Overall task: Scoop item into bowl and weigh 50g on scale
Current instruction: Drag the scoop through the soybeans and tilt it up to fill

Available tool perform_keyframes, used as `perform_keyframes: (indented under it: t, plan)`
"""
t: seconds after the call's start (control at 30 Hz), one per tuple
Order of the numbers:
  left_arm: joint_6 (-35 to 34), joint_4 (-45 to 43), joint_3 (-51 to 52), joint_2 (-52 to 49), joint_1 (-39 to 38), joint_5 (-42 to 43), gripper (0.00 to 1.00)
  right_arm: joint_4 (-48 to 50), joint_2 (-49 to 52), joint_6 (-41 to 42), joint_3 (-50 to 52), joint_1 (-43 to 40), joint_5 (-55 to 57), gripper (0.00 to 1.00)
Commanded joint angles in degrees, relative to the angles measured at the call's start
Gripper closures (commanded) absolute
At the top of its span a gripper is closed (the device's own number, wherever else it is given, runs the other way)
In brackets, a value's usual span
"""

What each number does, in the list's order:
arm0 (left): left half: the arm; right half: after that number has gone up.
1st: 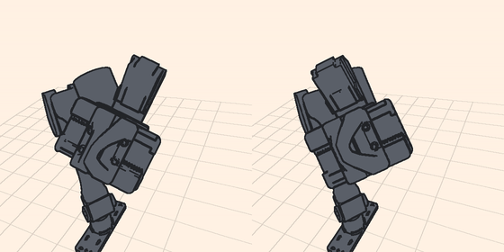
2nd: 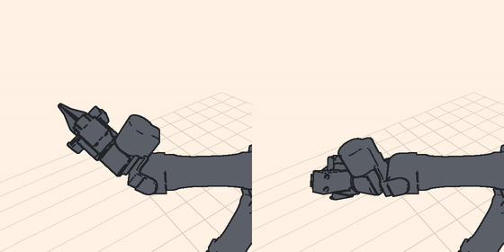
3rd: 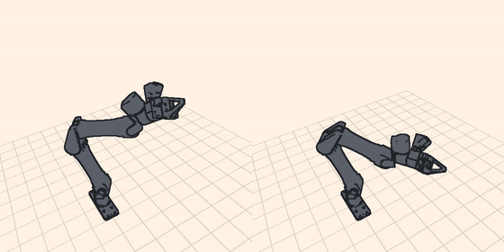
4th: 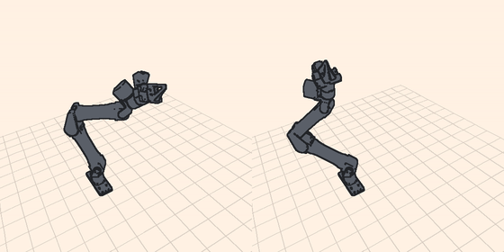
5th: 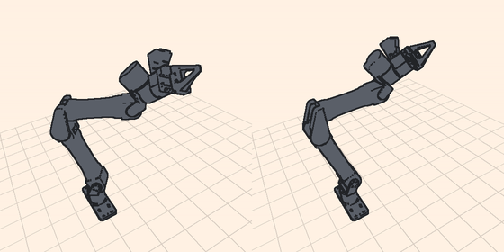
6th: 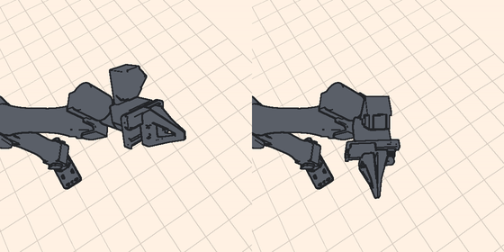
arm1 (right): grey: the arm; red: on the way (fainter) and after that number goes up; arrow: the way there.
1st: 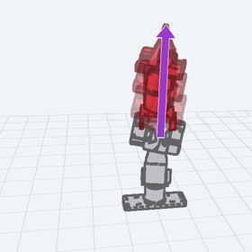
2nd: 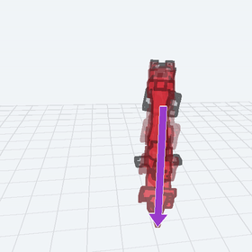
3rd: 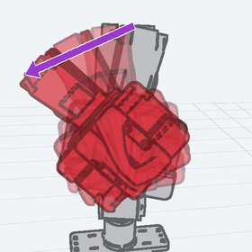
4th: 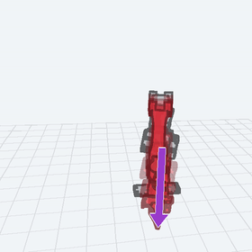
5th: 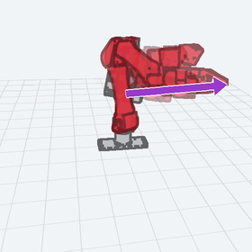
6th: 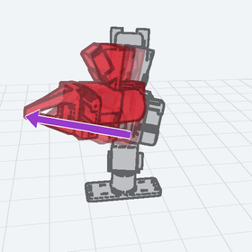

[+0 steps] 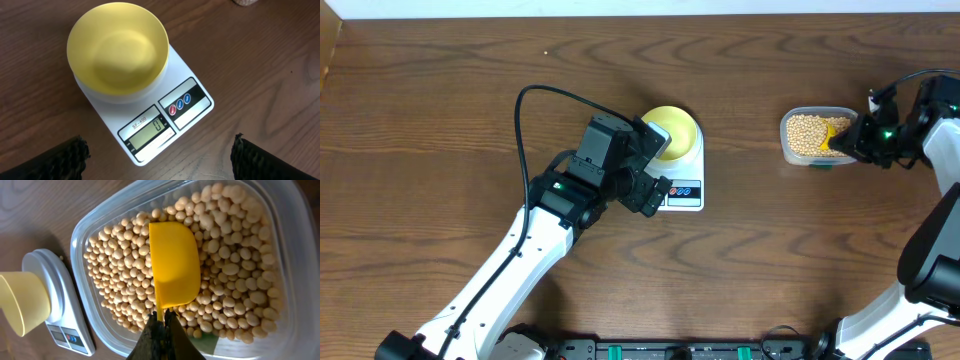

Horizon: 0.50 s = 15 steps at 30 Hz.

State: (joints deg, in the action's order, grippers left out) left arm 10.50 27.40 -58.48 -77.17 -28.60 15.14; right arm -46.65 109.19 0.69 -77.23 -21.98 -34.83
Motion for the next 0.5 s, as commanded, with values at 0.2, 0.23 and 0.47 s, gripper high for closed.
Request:
perform_keyframes:
  t: [0.2,0.23,0.47]
  plan:
    - [-0.1,0.2,0.5,-0.3,0.2,0.7,0.07,-0.6,0.9,-0.6,0.5,-4.1,-5.7,0.99]
    - [-0.1,0.2,0.5,-0.3,0.2,0.7,0.07,-0.6,0.9,-0.7,0.5,-4.6,-6.5,0.99]
    - [-0.1,0.2,0.5,-0.3,0.2,0.7,0.07,-0.9,0.9,-1.7,0.5,-7.3,-12.6,0.99]
